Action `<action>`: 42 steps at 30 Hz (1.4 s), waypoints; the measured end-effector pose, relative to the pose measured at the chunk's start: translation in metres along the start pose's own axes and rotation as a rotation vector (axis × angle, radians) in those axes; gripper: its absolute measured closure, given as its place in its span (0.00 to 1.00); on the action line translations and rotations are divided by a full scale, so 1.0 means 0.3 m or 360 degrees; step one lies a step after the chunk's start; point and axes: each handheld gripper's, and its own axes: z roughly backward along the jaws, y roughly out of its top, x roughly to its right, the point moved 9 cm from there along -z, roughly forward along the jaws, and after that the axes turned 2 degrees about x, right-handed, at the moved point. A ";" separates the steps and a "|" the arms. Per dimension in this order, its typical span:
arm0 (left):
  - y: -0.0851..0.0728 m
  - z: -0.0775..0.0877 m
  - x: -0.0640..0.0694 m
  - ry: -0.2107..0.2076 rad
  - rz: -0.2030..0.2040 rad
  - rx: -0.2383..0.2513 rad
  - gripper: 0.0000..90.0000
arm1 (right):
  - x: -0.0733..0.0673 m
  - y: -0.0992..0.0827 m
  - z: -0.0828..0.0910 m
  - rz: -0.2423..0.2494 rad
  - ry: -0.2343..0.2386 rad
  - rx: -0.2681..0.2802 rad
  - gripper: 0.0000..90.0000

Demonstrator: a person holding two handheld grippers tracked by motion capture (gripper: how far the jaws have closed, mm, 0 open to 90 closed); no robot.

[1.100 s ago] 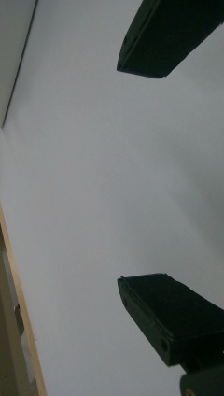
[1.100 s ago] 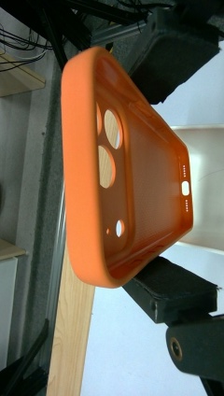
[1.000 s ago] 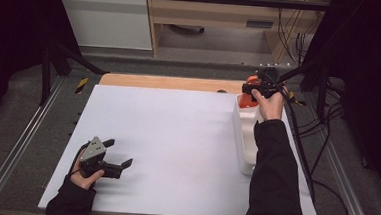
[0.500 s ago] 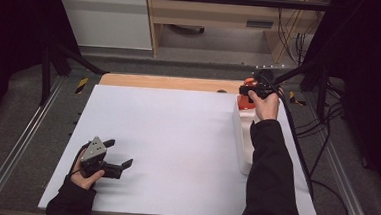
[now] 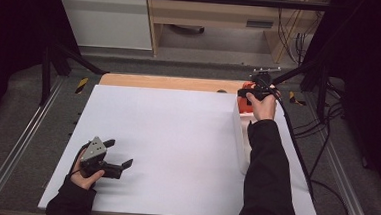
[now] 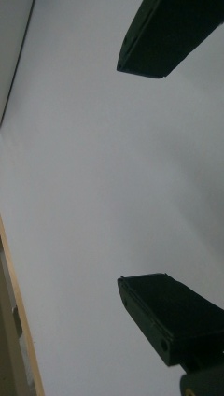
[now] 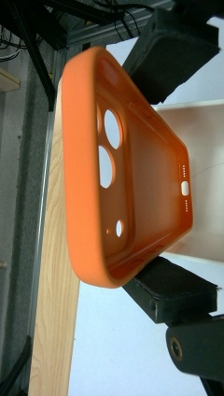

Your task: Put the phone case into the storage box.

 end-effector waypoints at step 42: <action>-0.004 -0.003 0.002 -0.0005 -0.0011 -0.0013 0.00 | 0.010 -0.043 -0.085 -0.0044 -0.0032 -0.0070 0.17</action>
